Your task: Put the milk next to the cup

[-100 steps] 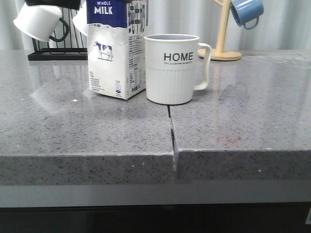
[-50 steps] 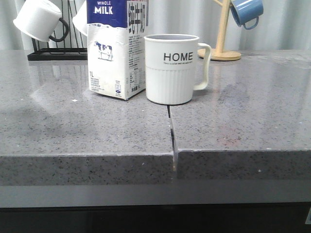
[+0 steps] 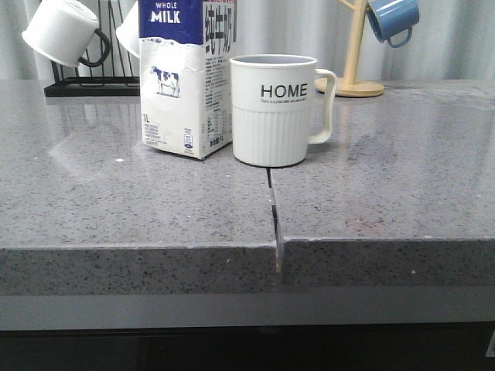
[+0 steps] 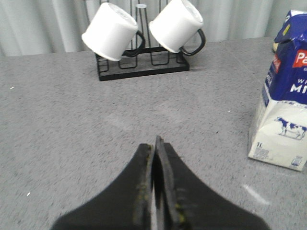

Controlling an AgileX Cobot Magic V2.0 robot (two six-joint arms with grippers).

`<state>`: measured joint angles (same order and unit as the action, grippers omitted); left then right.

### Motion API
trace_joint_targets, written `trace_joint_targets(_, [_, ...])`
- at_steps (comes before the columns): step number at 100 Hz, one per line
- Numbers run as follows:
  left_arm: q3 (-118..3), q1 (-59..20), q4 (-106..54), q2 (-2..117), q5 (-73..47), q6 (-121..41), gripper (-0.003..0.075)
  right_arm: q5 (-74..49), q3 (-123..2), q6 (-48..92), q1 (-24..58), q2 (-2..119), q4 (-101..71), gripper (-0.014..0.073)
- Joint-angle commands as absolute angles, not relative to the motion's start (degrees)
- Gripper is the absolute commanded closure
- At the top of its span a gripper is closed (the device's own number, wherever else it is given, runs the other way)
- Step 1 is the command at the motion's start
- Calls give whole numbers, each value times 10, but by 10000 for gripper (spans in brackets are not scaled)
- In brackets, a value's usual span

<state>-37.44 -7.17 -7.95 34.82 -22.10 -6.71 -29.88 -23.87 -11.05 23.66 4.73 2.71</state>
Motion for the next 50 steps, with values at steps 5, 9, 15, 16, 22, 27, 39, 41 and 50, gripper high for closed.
trace_joint_targets(5, [-367,-59,-77,301,-205,-67,741,-257,-252,-106,238,54,29,664])
trace_joint_targets(9, [-358,-57,-72,285,-208,-67,741,-257,-252,-106,238,54,29,664])
trace_joint_targets(15, [-345,-54,-67,263,-211,-67,741,-257,-252,-106,238,54,29,664])
trace_joint_targets(16, [-343,-54,-67,258,-211,-67,741,-257,-252,-106,238,54,29,664])
trace_joint_targets(22, [-331,-49,-67,237,-217,-67,741,-257,-252,-106,238,54,29,664])
trace_joint_targets(27, [-321,-43,-67,220,-220,-67,741,-257,-252,-106,238,54,29,664])
trace_joint_targets(39, [-294,-28,-54,181,-221,-67,741,-257,-252,-106,238,54,29,664])
trace_joint_targets(41, [-289,-26,-54,175,-223,-67,741,-257,-252,-106,238,54,29,664])
trace_joint_targets(50, [-266,-21,-54,153,-216,-67,741,-257,-252,-106,238,54,29,664])
